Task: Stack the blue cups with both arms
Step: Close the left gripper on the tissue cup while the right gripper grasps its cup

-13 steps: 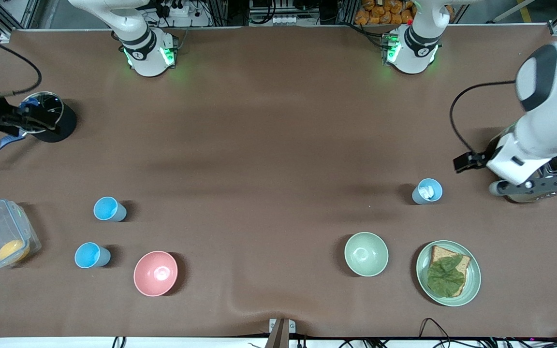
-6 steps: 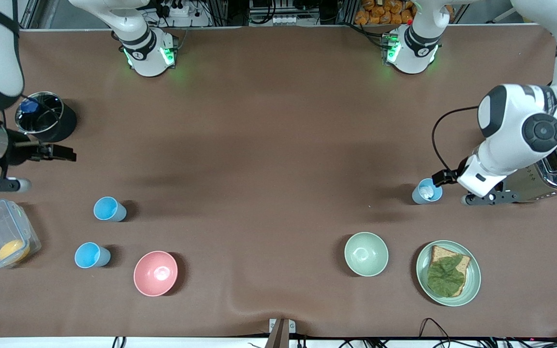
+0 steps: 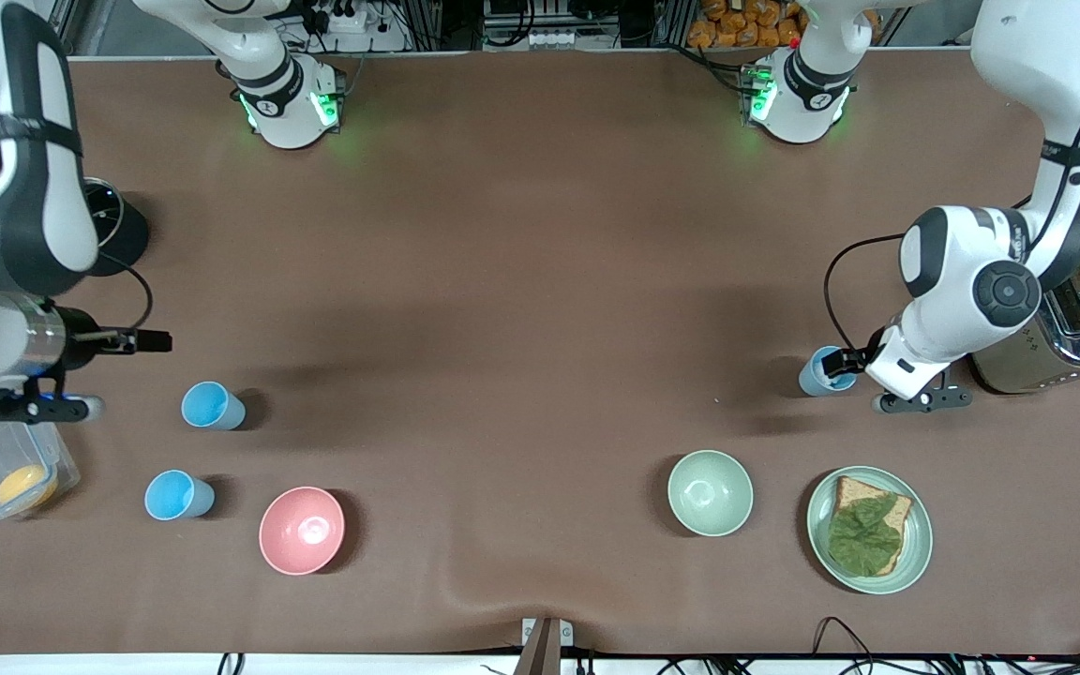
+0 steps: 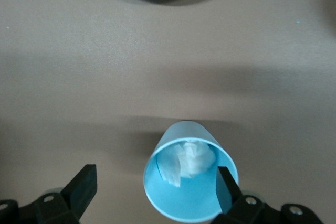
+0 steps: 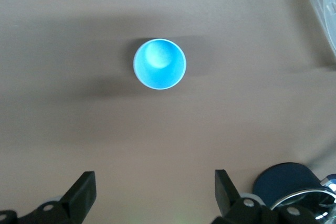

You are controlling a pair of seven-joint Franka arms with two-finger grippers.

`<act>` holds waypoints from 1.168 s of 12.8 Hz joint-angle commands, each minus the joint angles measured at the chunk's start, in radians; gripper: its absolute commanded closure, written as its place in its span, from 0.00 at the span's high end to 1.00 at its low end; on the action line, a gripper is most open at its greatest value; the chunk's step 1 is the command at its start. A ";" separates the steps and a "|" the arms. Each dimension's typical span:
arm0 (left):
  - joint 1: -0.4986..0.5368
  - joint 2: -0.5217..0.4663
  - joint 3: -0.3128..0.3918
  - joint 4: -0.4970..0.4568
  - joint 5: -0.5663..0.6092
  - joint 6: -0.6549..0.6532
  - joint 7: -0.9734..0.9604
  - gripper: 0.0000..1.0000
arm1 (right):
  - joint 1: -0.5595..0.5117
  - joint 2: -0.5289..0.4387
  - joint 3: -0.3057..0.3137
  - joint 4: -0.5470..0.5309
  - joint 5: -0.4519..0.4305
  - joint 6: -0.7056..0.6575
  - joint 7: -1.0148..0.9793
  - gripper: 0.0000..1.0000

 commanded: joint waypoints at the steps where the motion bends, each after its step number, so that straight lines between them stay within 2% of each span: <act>1: 0.019 0.021 -0.010 -0.014 0.021 0.042 0.009 1.00 | -0.033 0.071 0.008 0.013 -0.020 0.069 0.001 1.00; 2: 0.019 0.021 -0.010 -0.022 0.021 0.049 0.009 1.00 | -0.013 0.073 0.008 -0.022 -0.026 0.141 -0.003 1.00; 3: 0.019 0.021 -0.010 -0.027 0.021 0.052 0.009 0.95 | 0.006 0.077 0.006 -0.039 -0.031 0.187 -0.003 1.00; 6: 0.016 0.022 -0.011 -0.036 0.021 0.054 0.009 0.43 | -0.025 0.106 0.008 -0.084 -0.031 0.316 -0.002 1.00; 8: 0.014 0.022 -0.014 -0.036 0.021 0.054 0.007 0.00 | -0.050 0.143 0.008 -0.092 -0.022 0.358 0.000 1.00; 11: 0.010 0.008 -0.020 -0.034 0.021 0.049 0.009 0.00 | -0.062 0.183 0.008 -0.092 -0.019 0.367 0.006 1.00; 15: 0.013 -0.030 -0.079 -0.033 0.012 0.013 -0.006 0.00 | -0.072 0.197 0.009 -0.156 -0.016 0.485 0.010 1.00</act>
